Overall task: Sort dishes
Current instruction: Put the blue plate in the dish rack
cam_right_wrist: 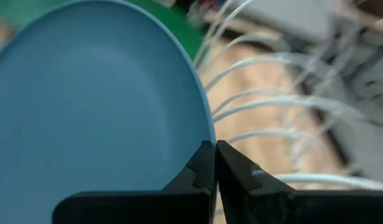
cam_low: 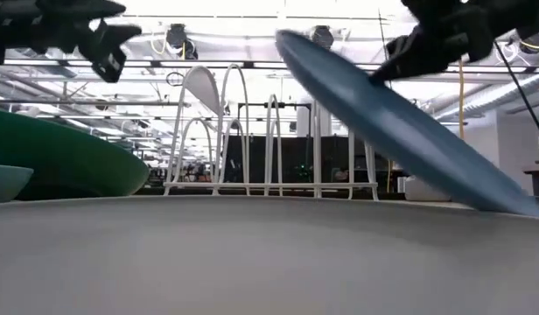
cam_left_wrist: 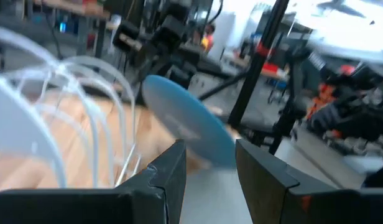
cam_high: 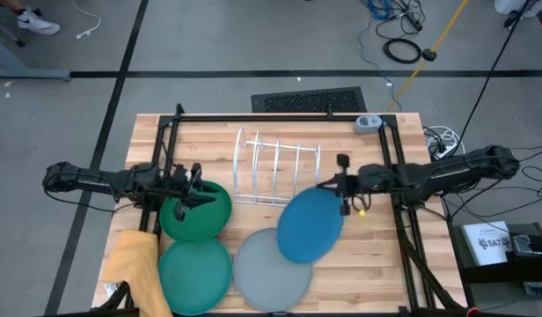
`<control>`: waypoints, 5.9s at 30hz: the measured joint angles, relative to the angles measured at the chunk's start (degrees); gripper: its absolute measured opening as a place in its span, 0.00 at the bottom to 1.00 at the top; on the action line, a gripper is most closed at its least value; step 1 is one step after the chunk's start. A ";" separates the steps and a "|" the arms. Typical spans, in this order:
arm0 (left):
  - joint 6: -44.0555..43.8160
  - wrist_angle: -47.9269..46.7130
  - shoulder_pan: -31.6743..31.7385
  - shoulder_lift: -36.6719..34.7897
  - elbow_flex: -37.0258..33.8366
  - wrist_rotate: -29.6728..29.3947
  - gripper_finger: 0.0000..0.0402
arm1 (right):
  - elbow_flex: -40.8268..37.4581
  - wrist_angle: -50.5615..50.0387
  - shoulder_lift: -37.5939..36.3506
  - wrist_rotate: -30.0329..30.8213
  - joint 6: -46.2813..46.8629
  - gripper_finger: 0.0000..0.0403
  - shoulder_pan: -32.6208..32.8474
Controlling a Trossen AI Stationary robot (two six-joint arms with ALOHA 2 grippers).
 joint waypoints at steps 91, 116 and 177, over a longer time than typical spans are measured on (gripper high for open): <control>19.61 -8.63 -3.78 29.63 43.76 -8.58 0.39 | 28.77 31.76 20.24 -60.67 -14.64 0.00 -46.08; 20.94 -8.65 -3.78 29.63 43.74 -8.58 0.39 | 28.77 31.67 20.20 -62.31 -14.23 0.00 -46.69; 20.98 -8.68 -3.78 29.63 43.71 -8.58 0.39 | 28.74 31.56 20.15 -64.20 -13.98 0.00 -48.17</control>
